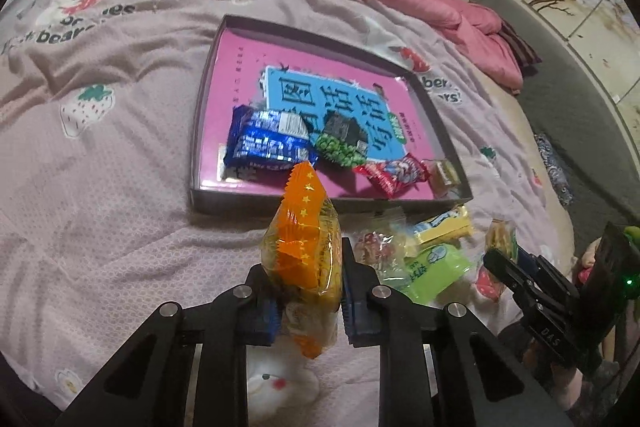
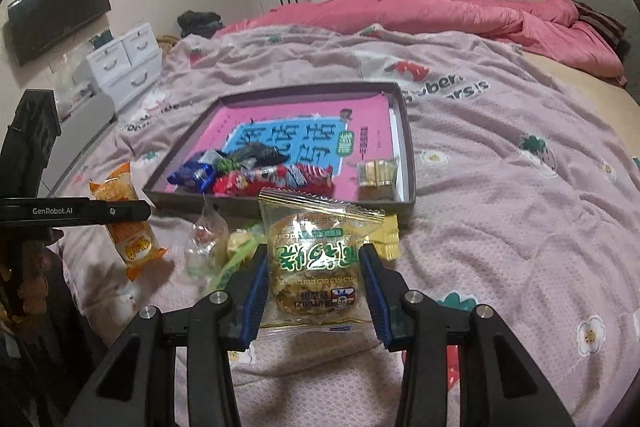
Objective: Organize snacks
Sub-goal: 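Carry the orange pack into the tray with the left tool while the right tool carries the pastry pack there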
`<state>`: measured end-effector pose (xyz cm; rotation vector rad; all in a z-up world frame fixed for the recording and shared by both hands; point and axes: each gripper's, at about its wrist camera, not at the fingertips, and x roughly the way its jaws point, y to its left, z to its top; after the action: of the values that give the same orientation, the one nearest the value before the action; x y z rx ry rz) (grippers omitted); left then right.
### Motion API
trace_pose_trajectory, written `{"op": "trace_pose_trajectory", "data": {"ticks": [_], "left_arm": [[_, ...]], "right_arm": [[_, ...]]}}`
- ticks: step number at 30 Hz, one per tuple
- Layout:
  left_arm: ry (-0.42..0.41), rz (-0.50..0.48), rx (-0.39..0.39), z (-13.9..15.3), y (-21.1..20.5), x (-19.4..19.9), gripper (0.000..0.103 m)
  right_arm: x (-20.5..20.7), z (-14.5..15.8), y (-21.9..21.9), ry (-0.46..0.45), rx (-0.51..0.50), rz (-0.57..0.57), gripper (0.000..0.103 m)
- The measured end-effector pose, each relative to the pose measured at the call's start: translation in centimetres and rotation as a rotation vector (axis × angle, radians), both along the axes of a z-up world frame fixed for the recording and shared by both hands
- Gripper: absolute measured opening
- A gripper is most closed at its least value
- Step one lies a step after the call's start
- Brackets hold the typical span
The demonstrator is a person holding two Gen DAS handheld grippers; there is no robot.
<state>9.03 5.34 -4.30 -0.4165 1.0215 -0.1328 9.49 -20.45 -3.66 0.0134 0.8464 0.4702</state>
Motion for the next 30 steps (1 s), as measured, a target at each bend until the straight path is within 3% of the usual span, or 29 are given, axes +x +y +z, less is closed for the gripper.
{"op": "trace_pose_trajectory", "data": {"ticks": [12, 24, 30], "left_arm": [[-0.121, 0.018, 0.008, 4.1, 0.7, -0.4, 0.024], [-0.216, 0.017, 0.005, 7.0, 0.4, 0.9, 0.024], [-0.22, 0.019, 0.031, 7.3, -0.3, 2.1, 0.024]], "right_arm": [[-0.5, 2.1, -0.6, -0.108, 0.053, -0.02, 0.044], [0.2, 2.7, -0.9, -0.142, 0.075, -0.051, 0.044], [0.9, 2.8, -0.8, -0.154, 0.067, -0.062, 0.044]]}}
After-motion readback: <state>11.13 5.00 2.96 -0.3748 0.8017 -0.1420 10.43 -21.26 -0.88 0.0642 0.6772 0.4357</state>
